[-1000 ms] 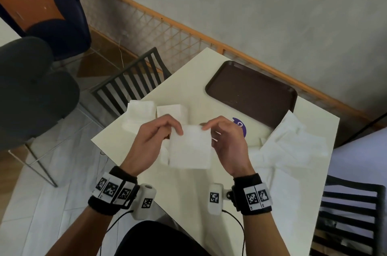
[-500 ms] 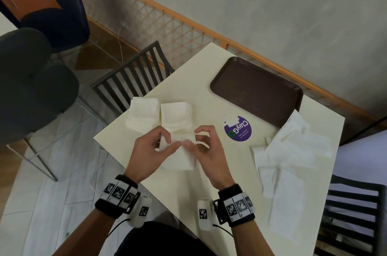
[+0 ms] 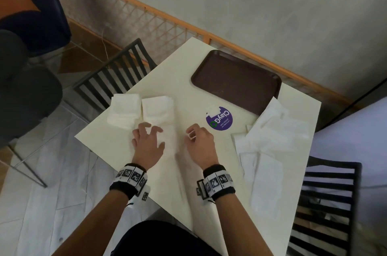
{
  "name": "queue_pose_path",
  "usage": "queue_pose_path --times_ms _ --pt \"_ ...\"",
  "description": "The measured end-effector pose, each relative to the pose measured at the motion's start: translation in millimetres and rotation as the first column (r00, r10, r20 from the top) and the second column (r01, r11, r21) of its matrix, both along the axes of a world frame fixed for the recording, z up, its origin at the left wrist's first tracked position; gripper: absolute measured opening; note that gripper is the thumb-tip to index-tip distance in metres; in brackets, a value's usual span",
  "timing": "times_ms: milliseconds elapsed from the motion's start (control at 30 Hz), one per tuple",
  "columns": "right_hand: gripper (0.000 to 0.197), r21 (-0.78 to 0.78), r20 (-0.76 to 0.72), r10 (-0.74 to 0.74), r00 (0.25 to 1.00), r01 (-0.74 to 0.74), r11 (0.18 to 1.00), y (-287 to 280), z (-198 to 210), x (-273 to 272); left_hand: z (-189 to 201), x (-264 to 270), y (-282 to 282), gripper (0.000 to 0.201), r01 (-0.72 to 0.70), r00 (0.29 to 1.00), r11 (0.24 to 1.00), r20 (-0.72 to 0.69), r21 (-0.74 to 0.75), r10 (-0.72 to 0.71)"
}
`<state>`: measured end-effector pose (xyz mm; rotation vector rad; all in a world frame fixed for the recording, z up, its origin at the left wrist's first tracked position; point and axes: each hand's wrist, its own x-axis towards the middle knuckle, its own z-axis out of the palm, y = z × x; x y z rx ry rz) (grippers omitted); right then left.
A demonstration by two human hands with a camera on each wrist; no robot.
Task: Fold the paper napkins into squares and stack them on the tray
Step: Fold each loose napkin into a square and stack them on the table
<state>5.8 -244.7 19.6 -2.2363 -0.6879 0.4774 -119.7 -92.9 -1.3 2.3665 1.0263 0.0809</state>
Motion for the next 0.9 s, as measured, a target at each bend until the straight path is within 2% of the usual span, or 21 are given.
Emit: queue_pose_path --times_ms 67,133,200,267,300,367,433,500,533,567,667,700,733,767,833,900 --pt "0.012 0.035 0.099 -0.087 0.991 0.084 0.996 -43.9 9.2 16.9 5.4 -1.6 -20.1 0.032 0.080 0.992 0.995 0.097 -0.061 -0.074" --pt "0.012 0.000 0.184 -0.183 0.966 0.186 0.983 -96.2 14.7 37.2 11.3 -1.5 -44.8 0.021 0.172 0.965 0.977 0.223 -0.128 -0.140" --pt "0.020 -0.131 0.221 -0.269 0.937 0.302 0.944 -151.6 10.8 57.8 16.2 2.3 -73.8 0.018 0.218 0.941 0.956 0.302 -0.195 -0.153" --pt "0.040 -0.355 0.217 -0.319 0.922 0.379 0.855 -203.7 -2.2 75.6 19.8 8.9 -103.1 0.019 0.235 0.936 0.937 0.321 -0.257 -0.147" --pt "0.051 -0.452 0.185 -0.330 0.926 0.379 0.807 -227.4 -9.0 81.5 19.5 12.5 -117.5 0.020 0.253 0.930 0.930 0.331 -0.268 -0.157" --pt "0.062 -0.532 0.086 -0.329 0.940 0.322 0.783 -262.0 -23.9 93.4 16.7 20.8 -145.4 0.019 0.295 0.921 0.914 0.336 -0.277 -0.196" --pt "0.050 -0.521 0.022 -0.249 0.968 0.224 0.823 -276.9 -29.7 100.6 11.0 31.5 -168.8 0.016 0.335 0.919 0.896 0.312 -0.290 -0.243" --pt "0.030 -0.440 0.016 -0.153 0.988 0.144 0.886 -279.4 -30.9 98.0 5.8 42.1 -190.6 0.014 0.342 0.924 0.882 0.289 -0.324 -0.251" --pt "0.021 -0.350 0.001 -0.126 0.992 0.118 0.929 -278.3 -28.6 92.6 4.6 47.1 -201.1 0.014 0.335 0.927 0.874 0.288 -0.351 -0.240" --pt "0.020 -0.244 -0.023 -0.099 0.995 0.090 0.966 -276.6 -22.6 86.4 4.4 52.2 -210.7 0.022 0.329 0.929 0.868 0.294 -0.373 -0.226" --pt "0.034 0.051 -0.095 0.025 0.995 -0.020 0.998 -268.9 0.2 69.2 7.6 62.8 -226.7 0.075 0.301 0.936 0.830 0.311 -0.469 -0.164" --pt "0.034 0.131 -0.120 0.053 0.991 -0.038 0.991 -265.2 10.0 65.8 10.5 64.8 -228.1 0.082 0.301 0.931 0.806 0.340 -0.509 -0.133" --pt "0.034 0.220 -0.152 0.058 0.987 -0.023 0.975 -261.3 18.7 64.1 15.8 65.7 -227.1 0.075 0.305 0.922 0.777 0.376 -0.550 -0.096" --pt "0.033 0.306 -0.200 0.039 0.979 0.025 0.952 -256.8 27.8 63.7 21.0 66.2 -224.6 0.058 0.312 0.908 0.752 0.414 -0.580 -0.057" --pt "0.022 0.428 -0.327 0.010 0.945 0.139 0.893 -247.8 43.9 63.7 38.2 66.2 -218.3 0.020 0.314 0.885 0.749 0.465 -0.583 -0.010" --pt "0.022 0.461 -0.412 0.056 0.910 0.155 0.874 -238.3 55.2 62.0 56.4 64.7 -209.1 0.021 0.303 0.856 0.786 0.517 -0.539 0.024"
